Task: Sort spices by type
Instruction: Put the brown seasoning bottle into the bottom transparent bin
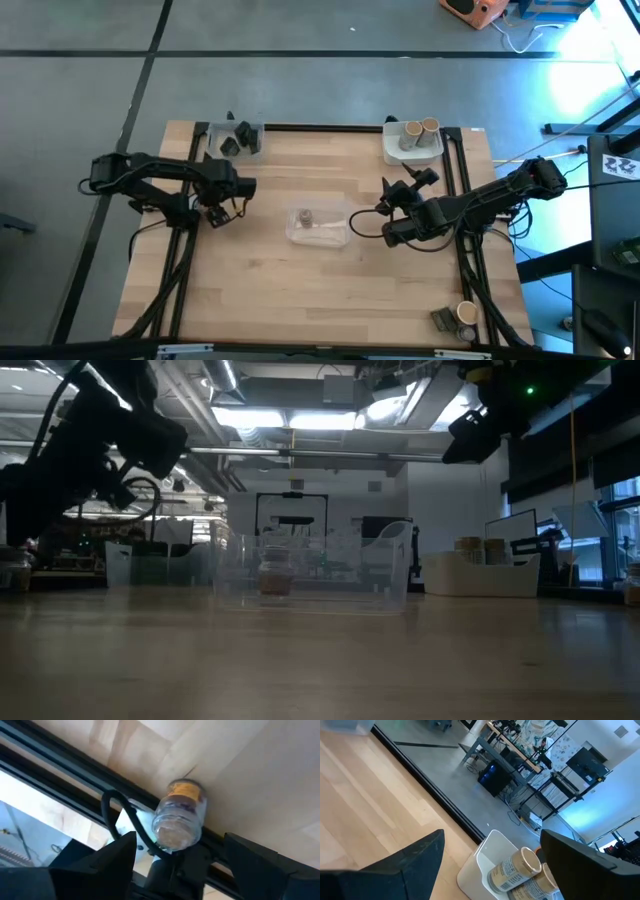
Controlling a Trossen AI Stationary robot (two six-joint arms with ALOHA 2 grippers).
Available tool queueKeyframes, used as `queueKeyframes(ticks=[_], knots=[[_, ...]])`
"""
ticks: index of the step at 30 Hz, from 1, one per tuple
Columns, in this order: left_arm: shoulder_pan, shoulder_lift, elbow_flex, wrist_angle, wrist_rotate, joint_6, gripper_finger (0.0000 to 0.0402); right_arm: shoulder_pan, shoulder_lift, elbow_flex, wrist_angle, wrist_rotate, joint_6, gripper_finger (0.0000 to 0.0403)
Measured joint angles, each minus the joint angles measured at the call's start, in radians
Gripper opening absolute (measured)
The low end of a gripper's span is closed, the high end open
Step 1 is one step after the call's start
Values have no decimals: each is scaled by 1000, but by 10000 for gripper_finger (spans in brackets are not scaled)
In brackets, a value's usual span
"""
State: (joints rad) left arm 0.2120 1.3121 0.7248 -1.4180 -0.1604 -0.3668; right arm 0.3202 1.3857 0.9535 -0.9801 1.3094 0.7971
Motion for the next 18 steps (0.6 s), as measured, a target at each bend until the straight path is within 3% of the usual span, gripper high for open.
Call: queueKeyframes(ticks=[13, 18], knots=[[1, 4, -53, 76, -19, 0, 281, 0, 0, 0, 53, 0, -47, 328], [1, 76, -56, 60, -23, 3, 281, 0, 0, 0, 53, 0, -47, 328]])
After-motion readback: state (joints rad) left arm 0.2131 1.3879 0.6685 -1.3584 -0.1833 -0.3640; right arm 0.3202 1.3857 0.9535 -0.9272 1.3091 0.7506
